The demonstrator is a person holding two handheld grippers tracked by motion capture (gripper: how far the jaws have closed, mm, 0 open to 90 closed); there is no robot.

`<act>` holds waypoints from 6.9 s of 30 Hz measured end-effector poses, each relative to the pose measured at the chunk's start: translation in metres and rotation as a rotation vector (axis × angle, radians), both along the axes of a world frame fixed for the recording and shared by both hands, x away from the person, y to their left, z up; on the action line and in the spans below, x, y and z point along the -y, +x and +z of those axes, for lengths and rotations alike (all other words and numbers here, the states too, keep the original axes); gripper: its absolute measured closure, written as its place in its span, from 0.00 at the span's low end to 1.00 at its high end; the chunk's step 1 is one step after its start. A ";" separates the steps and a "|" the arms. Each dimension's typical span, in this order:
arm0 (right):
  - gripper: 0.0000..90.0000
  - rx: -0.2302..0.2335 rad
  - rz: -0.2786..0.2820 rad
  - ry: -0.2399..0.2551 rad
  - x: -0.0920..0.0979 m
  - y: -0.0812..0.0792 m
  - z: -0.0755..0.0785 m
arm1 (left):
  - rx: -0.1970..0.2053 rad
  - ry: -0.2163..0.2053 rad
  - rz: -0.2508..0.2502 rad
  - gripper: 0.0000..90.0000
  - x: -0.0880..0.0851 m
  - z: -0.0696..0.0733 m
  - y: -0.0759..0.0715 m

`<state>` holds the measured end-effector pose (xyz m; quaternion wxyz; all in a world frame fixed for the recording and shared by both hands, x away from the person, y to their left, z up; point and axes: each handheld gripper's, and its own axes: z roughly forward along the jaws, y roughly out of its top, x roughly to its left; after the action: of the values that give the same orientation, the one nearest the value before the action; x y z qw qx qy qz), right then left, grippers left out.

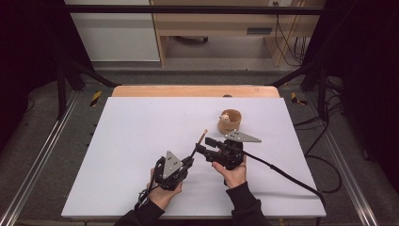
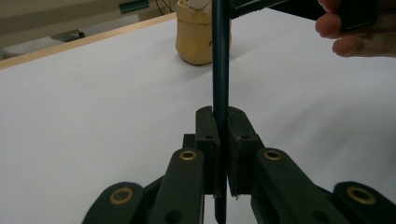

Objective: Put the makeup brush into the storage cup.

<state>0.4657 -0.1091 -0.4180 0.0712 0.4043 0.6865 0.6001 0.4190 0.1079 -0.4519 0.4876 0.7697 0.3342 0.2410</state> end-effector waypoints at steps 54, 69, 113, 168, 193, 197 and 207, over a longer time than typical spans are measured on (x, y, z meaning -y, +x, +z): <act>0.93 -0.040 0.075 0.102 0.000 -0.001 0.001 | -0.003 0.029 -0.037 0.93 0.004 -0.001 0.001; 0.93 0.050 -0.003 0.004 0.006 -0.002 0.007 | -0.044 0.018 -0.042 0.59 -0.016 0.005 0.006; 0.93 0.140 -0.102 -0.144 0.065 -0.003 0.038 | -0.120 -0.025 0.069 0.10 -0.106 0.029 0.026; 0.93 0.165 -0.328 -0.226 0.089 0.067 0.082 | -0.106 0.012 0.088 0.10 -0.119 0.034 0.030; 0.93 0.159 -0.386 -0.252 0.082 0.101 0.075 | -0.106 0.015 0.080 0.10 -0.120 0.035 0.030; 0.93 0.153 -0.398 -0.261 0.080 0.106 0.070 | -0.106 0.015 0.079 0.10 -0.120 0.035 0.030; 0.93 0.132 -0.403 -0.268 0.076 0.115 0.062 | -0.107 0.016 0.078 0.10 -0.121 0.035 0.030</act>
<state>0.5805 -0.1853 -0.3559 0.2871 0.4799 0.6593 0.5026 0.4493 0.2285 -0.4172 0.4531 0.7719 0.3876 0.2208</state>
